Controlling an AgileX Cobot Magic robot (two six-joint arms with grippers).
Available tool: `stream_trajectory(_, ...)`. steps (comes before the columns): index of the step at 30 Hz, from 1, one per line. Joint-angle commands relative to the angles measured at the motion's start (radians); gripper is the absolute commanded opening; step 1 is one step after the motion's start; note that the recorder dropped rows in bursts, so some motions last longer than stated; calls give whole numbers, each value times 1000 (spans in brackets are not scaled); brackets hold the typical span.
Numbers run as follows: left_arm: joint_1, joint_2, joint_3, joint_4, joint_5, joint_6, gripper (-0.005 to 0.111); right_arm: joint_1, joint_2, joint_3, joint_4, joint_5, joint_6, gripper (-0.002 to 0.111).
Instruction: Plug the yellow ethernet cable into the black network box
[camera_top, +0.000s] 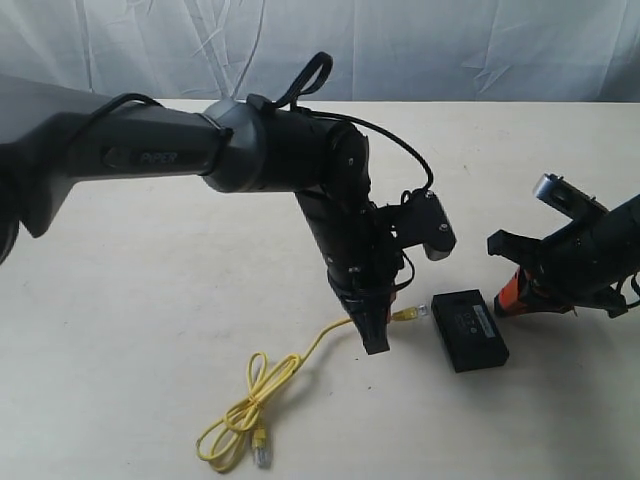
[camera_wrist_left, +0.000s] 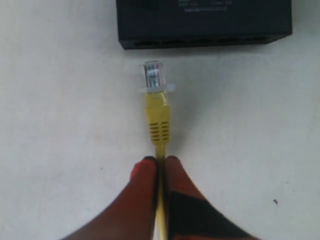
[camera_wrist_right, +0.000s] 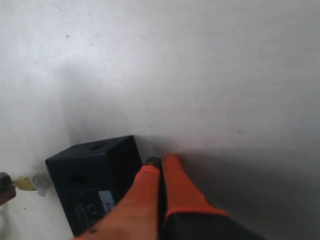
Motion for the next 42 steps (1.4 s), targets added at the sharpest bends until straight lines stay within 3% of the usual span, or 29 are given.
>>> stream_trajectory(1, -10, 12, -6, -5, -16, -4, 0, -3, 3, 2, -1, 0, -11, -1)
stream_trajectory(17, -10, 17, -6, -28, -32, 30, 0, -1, 5, 2, 18, 24, -31, -1)
stream_trajectory(23, -21, 17, -6, -29, -32, 49, 0, 77, 20, 2, 18, 1, -37, -1)
stream_trajectory(42, -21, 17, -6, 26, 5, 125, 0, 77, 20, 2, 30, -10, -107, -1)
